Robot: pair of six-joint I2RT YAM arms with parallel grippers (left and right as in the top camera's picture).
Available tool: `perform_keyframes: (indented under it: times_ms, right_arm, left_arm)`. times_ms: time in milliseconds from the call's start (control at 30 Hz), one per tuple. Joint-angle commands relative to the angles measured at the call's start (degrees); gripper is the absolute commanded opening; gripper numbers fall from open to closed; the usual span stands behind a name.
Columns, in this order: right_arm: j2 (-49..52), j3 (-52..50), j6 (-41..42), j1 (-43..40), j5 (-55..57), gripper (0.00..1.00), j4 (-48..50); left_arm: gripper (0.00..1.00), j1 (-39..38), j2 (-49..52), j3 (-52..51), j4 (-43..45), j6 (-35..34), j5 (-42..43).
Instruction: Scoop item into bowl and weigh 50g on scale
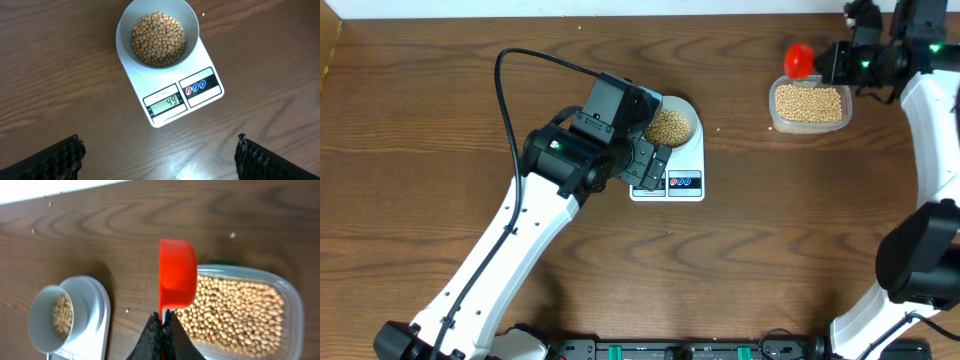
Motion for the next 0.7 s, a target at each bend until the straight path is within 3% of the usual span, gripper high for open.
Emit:
perform_keyframes:
  times_ms: [0,367,533,667]
  right_arm:
    - [-2.2,2.3,1.2,-1.1,2.3,0.01,-5.1]
    - [-2.2,2.1,1.1,-1.4,3.7,0.01,-11.5]
    - [-2.2,0.7,-9.8,-1.4,6.6,0.01,-12.9]
    - [-1.9,-0.2,-13.9,-1.4,9.4,0.01,-11.6]
  left_arm:
    - [0.98,0.1,0.4,-0.6,-0.2,0.6,0.1]
    - [0.98,0.1,0.4,-0.6,-0.2,0.6,0.1]
    - [0.98,0.1,0.4,-0.6,-0.2,0.6,0.1]
    - [0.98,0.1,0.4,-0.6,-0.2,0.6,0.1]
